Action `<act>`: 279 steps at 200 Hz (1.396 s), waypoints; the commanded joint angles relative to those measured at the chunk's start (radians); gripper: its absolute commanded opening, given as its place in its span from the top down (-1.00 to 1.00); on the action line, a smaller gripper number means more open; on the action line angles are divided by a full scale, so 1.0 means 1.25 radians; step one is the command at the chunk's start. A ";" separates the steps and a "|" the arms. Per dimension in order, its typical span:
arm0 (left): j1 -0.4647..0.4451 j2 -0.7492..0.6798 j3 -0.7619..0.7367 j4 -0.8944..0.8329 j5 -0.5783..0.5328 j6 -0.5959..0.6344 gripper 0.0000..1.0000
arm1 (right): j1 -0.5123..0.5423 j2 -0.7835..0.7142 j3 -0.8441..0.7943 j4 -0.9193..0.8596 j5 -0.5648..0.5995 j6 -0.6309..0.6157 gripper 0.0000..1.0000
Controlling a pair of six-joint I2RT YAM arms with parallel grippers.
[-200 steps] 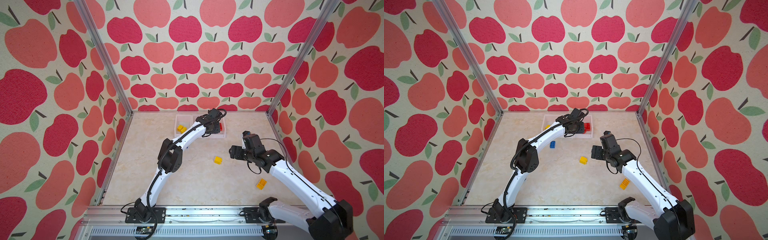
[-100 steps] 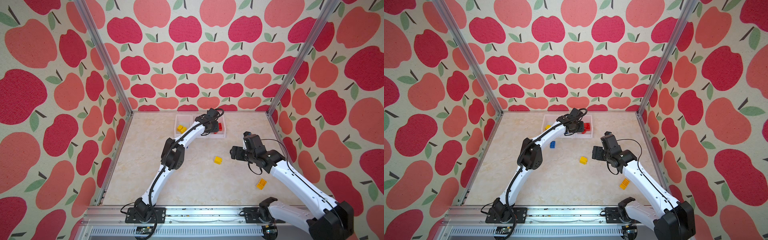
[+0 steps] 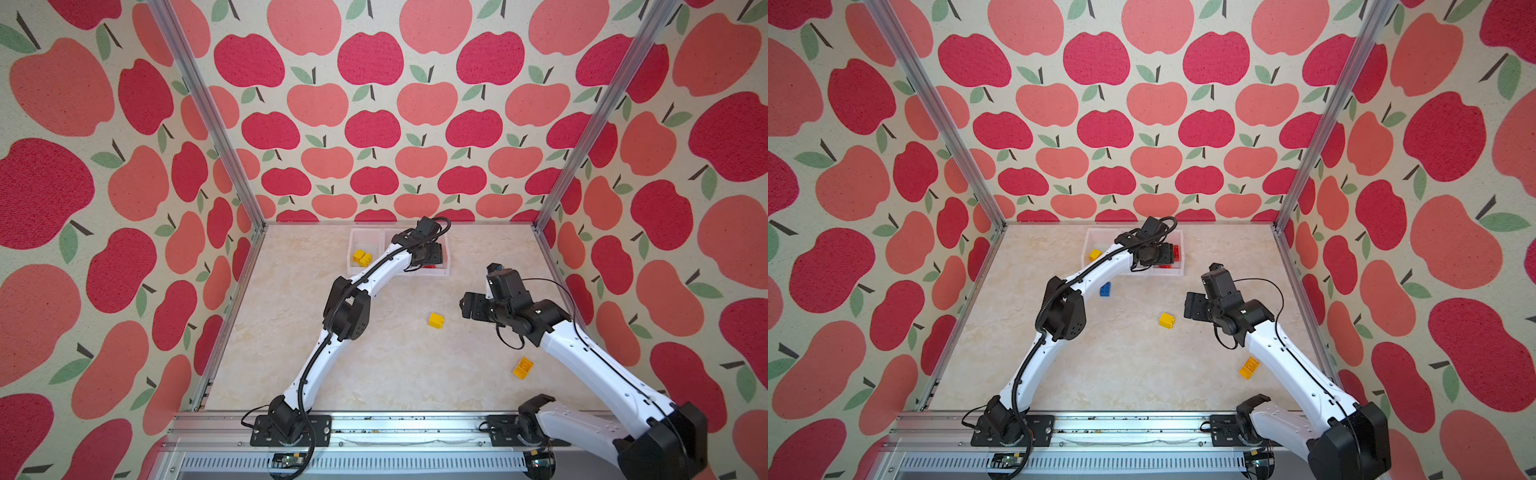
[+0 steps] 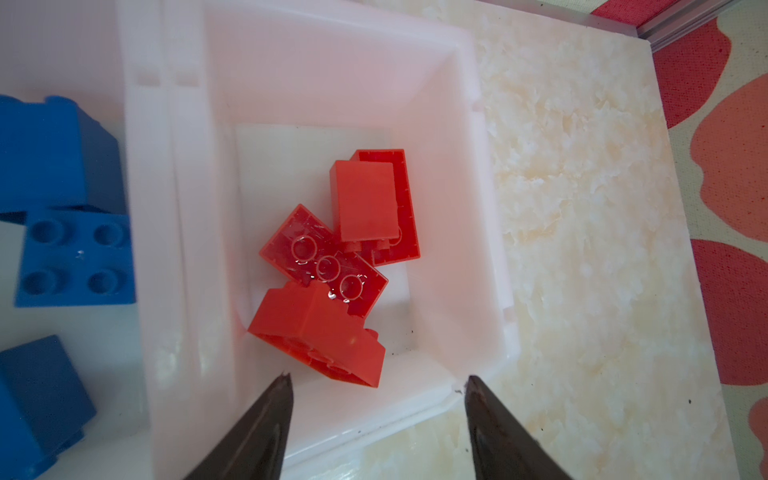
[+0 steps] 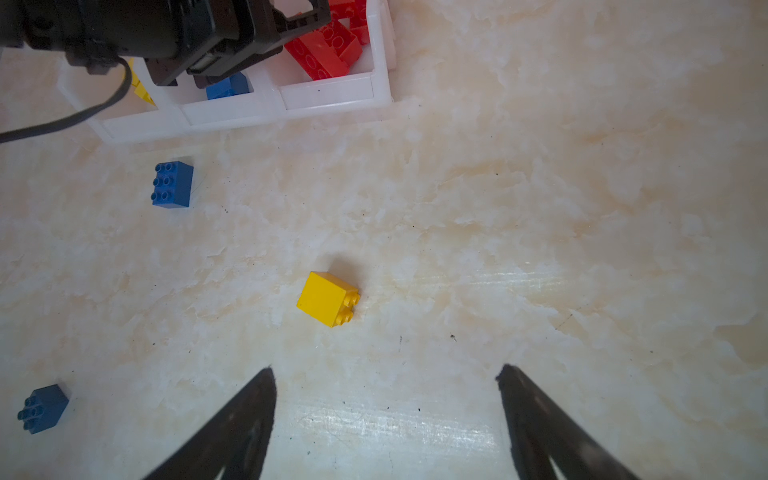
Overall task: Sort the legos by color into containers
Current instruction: 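Lower the red brick into the red compartment and open the left gripper, then raise the left gripper back while the right gripper lowers onto the yellow brick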
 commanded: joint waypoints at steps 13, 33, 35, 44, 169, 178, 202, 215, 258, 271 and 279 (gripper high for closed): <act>-0.009 -0.074 -0.037 0.029 -0.002 0.029 -0.46 | -0.005 0.000 0.007 -0.016 0.008 0.013 -0.73; -0.014 -0.129 -0.104 0.067 0.004 0.033 -0.51 | -0.004 0.003 0.006 -0.015 0.003 0.015 -0.75; -0.014 -0.136 -0.112 0.072 0.005 0.033 -0.51 | -0.004 0.003 0.006 -0.016 0.004 0.016 -0.75; -0.014 -0.167 -0.154 0.093 0.006 0.033 -0.53 | -0.003 0.007 0.005 -0.015 0.003 0.017 -0.77; 0.055 -0.673 -0.851 0.340 0.004 -0.013 -0.69 | 0.100 0.181 0.080 -0.061 0.056 0.155 -0.84; 0.064 -0.705 -0.888 0.346 0.003 -0.017 -0.70 | 0.108 0.204 0.092 -0.078 0.064 0.180 -0.85; 0.089 -0.774 -0.968 0.351 0.002 -0.026 -0.72 | 0.128 0.252 0.108 -0.086 0.078 0.226 -0.89; 0.099 -0.805 -1.006 0.352 0.000 -0.029 -0.74 | 0.135 0.273 0.112 -0.080 0.080 0.245 -0.89; 0.139 -0.890 -1.095 0.346 0.001 -0.033 -0.79 | 0.146 0.347 0.146 -0.054 0.080 0.289 -0.91; 0.150 -0.911 -1.118 0.343 0.002 -0.034 -0.80 | 0.150 0.372 0.160 -0.051 0.082 0.308 -0.90; 0.157 -0.924 -1.130 0.342 0.003 -0.035 -0.81 | 0.153 0.387 0.166 -0.043 0.080 0.319 -0.90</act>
